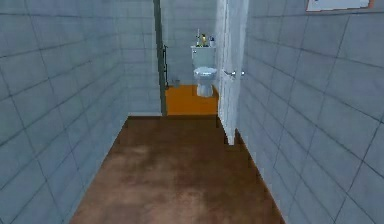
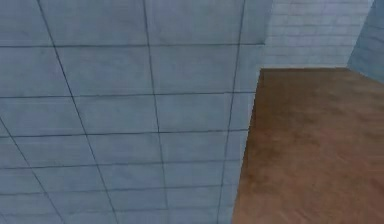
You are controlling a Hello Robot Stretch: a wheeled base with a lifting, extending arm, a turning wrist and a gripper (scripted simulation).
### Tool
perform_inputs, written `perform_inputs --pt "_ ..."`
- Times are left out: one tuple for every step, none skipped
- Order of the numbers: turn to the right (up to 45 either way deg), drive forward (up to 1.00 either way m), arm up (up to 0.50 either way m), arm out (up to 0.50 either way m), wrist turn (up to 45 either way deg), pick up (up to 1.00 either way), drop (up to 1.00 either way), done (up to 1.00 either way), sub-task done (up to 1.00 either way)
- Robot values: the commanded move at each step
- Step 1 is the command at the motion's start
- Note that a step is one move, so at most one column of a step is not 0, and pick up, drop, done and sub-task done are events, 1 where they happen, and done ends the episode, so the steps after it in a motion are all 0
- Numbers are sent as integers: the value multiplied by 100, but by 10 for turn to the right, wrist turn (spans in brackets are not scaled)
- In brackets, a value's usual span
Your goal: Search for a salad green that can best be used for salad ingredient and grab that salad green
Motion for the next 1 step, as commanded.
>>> perform_inputs --pt "0 100 0 0 0 0 0 0 0"
